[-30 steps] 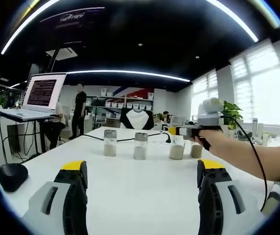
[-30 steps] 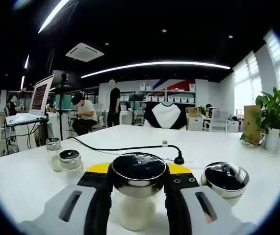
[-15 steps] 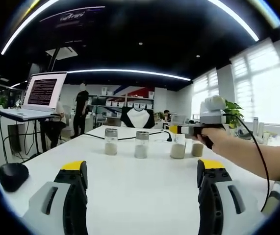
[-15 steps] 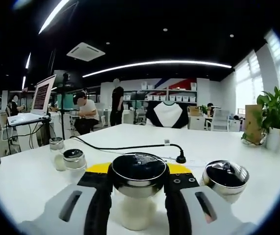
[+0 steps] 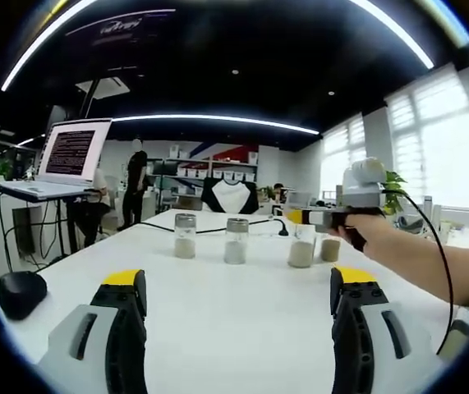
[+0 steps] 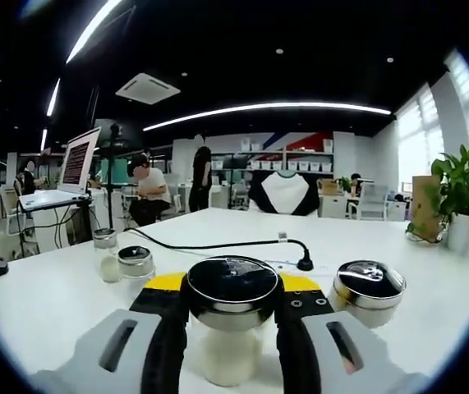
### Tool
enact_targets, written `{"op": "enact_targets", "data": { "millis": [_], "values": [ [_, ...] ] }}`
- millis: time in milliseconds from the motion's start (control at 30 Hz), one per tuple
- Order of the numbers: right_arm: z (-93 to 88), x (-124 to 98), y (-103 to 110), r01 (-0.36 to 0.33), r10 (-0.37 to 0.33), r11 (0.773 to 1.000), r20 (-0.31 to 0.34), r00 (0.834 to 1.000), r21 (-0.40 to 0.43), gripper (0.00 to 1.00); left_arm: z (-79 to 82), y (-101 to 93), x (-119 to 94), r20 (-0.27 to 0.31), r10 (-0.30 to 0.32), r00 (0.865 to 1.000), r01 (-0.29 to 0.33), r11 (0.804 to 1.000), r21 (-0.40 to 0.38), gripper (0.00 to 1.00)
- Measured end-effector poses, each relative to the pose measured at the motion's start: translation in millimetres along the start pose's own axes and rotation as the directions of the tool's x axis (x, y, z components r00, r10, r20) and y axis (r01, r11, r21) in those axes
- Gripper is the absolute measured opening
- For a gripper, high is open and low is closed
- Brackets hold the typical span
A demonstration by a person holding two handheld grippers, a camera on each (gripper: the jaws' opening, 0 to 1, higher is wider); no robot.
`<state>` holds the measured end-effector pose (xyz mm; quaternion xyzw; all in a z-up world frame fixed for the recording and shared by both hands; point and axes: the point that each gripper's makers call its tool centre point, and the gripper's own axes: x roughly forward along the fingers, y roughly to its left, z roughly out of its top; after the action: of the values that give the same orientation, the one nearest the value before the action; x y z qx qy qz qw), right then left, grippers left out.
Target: Rotate the seasoning bottle until the label or dispensing opening points toward the visible target arrow and the bottle remains upright within the marked orientation range
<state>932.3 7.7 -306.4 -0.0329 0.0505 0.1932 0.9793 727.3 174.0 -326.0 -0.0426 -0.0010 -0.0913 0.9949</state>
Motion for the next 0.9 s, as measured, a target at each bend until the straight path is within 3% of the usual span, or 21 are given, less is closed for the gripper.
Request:
{"op": "enact_targets", "data": {
  "millis": [900],
  "values": [
    [-5.6, -37, 10, -0.072, 0.072, 0.997, -0.020, 0.997, -0.002, 0.39, -3.8, 2.6, 1, -0.010, 0.003, 1.000, -0.003, 1.000, -0.003, 0.98]
  ]
}}
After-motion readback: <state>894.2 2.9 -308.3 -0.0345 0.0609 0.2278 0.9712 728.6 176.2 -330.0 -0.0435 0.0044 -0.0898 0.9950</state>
